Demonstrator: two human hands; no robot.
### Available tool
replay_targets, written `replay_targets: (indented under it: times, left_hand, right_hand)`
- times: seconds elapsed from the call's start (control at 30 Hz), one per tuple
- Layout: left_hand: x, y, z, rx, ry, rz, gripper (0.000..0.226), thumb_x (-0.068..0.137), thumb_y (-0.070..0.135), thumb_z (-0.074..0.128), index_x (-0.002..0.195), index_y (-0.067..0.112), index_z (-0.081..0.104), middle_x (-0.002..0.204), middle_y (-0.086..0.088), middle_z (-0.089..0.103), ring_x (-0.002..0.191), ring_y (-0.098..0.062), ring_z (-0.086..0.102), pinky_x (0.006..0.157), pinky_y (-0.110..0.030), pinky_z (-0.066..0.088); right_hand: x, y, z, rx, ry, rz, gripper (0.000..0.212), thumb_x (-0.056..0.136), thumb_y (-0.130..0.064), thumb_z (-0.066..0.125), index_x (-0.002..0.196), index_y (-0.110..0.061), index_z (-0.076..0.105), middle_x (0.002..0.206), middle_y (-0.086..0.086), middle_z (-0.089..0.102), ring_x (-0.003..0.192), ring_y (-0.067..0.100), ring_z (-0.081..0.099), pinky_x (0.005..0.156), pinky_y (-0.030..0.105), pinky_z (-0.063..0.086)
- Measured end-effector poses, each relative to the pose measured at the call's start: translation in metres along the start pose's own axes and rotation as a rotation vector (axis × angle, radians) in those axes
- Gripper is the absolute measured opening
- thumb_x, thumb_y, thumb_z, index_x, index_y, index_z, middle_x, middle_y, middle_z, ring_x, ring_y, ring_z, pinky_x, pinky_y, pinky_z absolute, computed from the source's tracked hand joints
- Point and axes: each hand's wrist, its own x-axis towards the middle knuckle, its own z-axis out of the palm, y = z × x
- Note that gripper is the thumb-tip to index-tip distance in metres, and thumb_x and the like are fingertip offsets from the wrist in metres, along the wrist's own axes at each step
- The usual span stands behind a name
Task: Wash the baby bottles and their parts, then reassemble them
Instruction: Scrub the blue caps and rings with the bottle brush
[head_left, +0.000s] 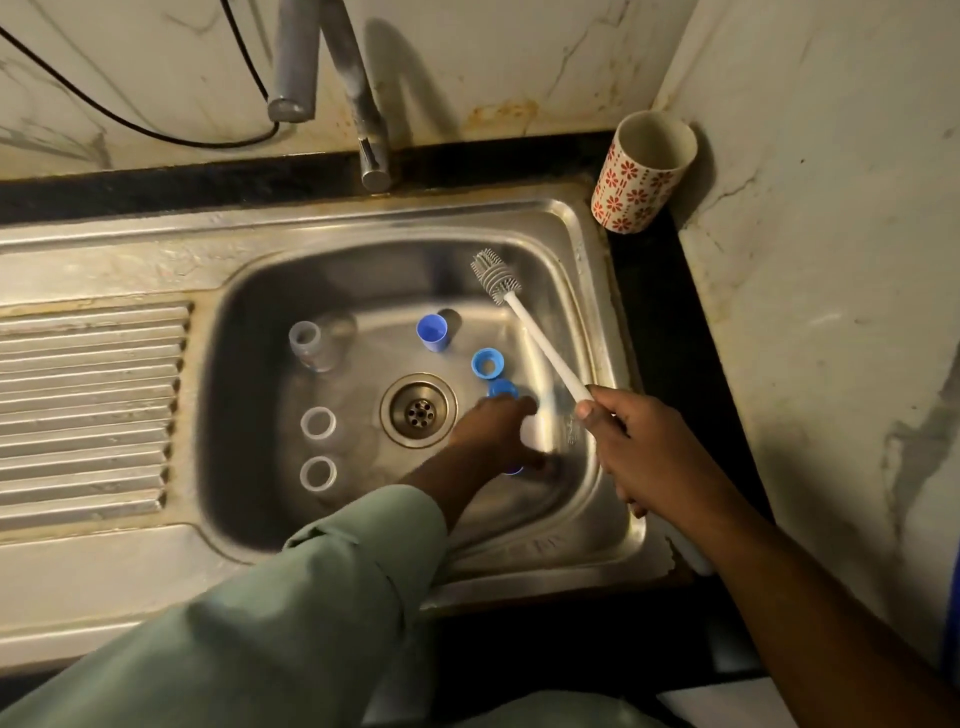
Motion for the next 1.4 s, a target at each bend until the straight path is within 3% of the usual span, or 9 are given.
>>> replay_targets:
  times: [0.13, 0.27, 0.4, 0.5, 0.67, 0.83, 1.17, 1.33, 1.4]
  left_hand:
    - [0.014, -0.005, -0.036, 0.018, 0.265, -0.088, 0.032, 0.089, 0.039, 0.068, 0.107, 0.013, 0.061, 0.109, -0.009, 0.062, 0.093, -0.033, 0.065, 0.067, -0.031, 0.046]
    - [0.032, -0.004, -0.028, 0.225, 0.059, -0.071, 0.066, 0.085, 0.025, 0.077, 0.139, 0.019, 0.040, 0.142, -0.013, 0.036, 0.106, -0.042, 0.062, 0.072, -0.042, 0.045]
    - [0.040, -0.014, -0.009, 0.228, 0.057, -0.020, 0.045, 0.094, 0.006, 0.059, 0.137, 0.014, 0.047, 0.139, -0.017, 0.039, 0.109, -0.043, 0.060, 0.078, -0.046, 0.047]
    - [0.032, -0.026, -0.015, -0.114, 0.116, -0.063, 0.048, 0.089, 0.012, 0.070, 0.135, 0.011, 0.056, 0.138, -0.016, 0.046, 0.118, -0.036, 0.056, 0.095, -0.036, 0.044]
    - [-0.017, -0.031, -0.054, -0.920, 0.336, -0.192, 0.021, 0.087, 0.013, 0.076, 0.106, 0.005, 0.070, 0.086, -0.010, 0.063, 0.068, -0.018, 0.058, 0.067, -0.030, 0.049]
    - [-0.091, -0.062, -0.112, -1.601, 0.467, -0.203, 0.012, 0.096, 0.017, 0.064, 0.098, 0.005, 0.065, 0.080, -0.014, 0.073, 0.067, -0.028, 0.070, 0.064, -0.033, 0.062]
    - [-0.177, -0.112, -0.186, -1.390, 0.563, -0.127, 0.043, 0.094, 0.044, 0.058, 0.108, 0.004, 0.063, 0.059, -0.011, 0.061, 0.044, -0.017, 0.051, 0.039, -0.024, 0.039]
    - [-0.203, -0.128, -0.208, -1.220, 0.670, -0.068, 0.029, 0.097, 0.034, 0.060, 0.087, 0.008, 0.069, 0.056, -0.006, 0.062, 0.043, -0.013, 0.052, 0.037, -0.021, 0.038]
    - [-0.209, -0.131, -0.211, -1.267, 0.685, -0.071, 0.026, 0.099, 0.031, 0.059, 0.087, 0.009, 0.068, 0.057, -0.006, 0.062, 0.042, -0.012, 0.051, 0.037, -0.020, 0.039]
  right_hand:
    - [0.004, 0.001, 0.002, -0.002, 0.016, 0.001, 0.040, 0.100, -0.037, 0.044, 0.136, -0.022, 0.052, 0.073, -0.011, 0.051, 0.053, 0.003, 0.049, 0.041, 0.015, 0.039]
    - [0.003, 0.002, 0.008, -0.009, 0.009, -0.006, 0.037, 0.100, -0.036, 0.043, 0.132, -0.019, 0.054, 0.082, -0.006, 0.052, 0.060, 0.000, 0.041, 0.051, 0.016, 0.037]
    - [-0.003, 0.005, 0.009, -0.008, 0.007, -0.003, 0.030, 0.100, -0.035, 0.044, 0.120, -0.018, 0.060, 0.069, -0.011, 0.048, 0.059, 0.001, 0.044, 0.056, 0.017, 0.036]
    - [-0.009, 0.010, 0.010, -0.018, 0.019, -0.007, 0.037, 0.100, -0.037, 0.044, 0.131, -0.020, 0.055, 0.073, -0.016, 0.040, 0.064, -0.002, 0.036, 0.059, 0.015, 0.032]
    - [-0.023, 0.007, 0.004, -0.091, 0.002, -0.044, 0.037, 0.099, -0.035, 0.047, 0.133, -0.022, 0.054, 0.070, -0.015, 0.051, 0.059, 0.001, 0.049, 0.053, 0.015, 0.037]
    - [-0.041, -0.015, -0.003, -0.355, 0.027, -0.222, 0.038, 0.097, -0.039, 0.049, 0.133, -0.029, 0.056, 0.082, -0.005, 0.067, 0.072, 0.012, 0.065, 0.069, 0.033, 0.055]
    - [-0.043, -0.117, 0.031, -0.889, 0.189, -0.683, 0.046, 0.098, -0.052, 0.031, 0.141, -0.038, 0.037, 0.097, -0.006, 0.067, 0.072, 0.012, 0.061, 0.059, 0.028, 0.048]
    - [-0.056, -0.137, 0.047, -0.770, 0.017, -0.727, 0.038, 0.096, -0.051, 0.041, 0.129, -0.036, 0.055, 0.061, -0.015, 0.048, 0.049, -0.001, 0.048, 0.045, 0.012, 0.025]
    - [-0.054, -0.146, 0.050, -0.676, 0.018, -0.735, 0.035, 0.096, -0.048, 0.045, 0.127, -0.038, 0.059, 0.054, -0.014, 0.049, 0.053, -0.007, 0.053, 0.043, 0.011, 0.033]
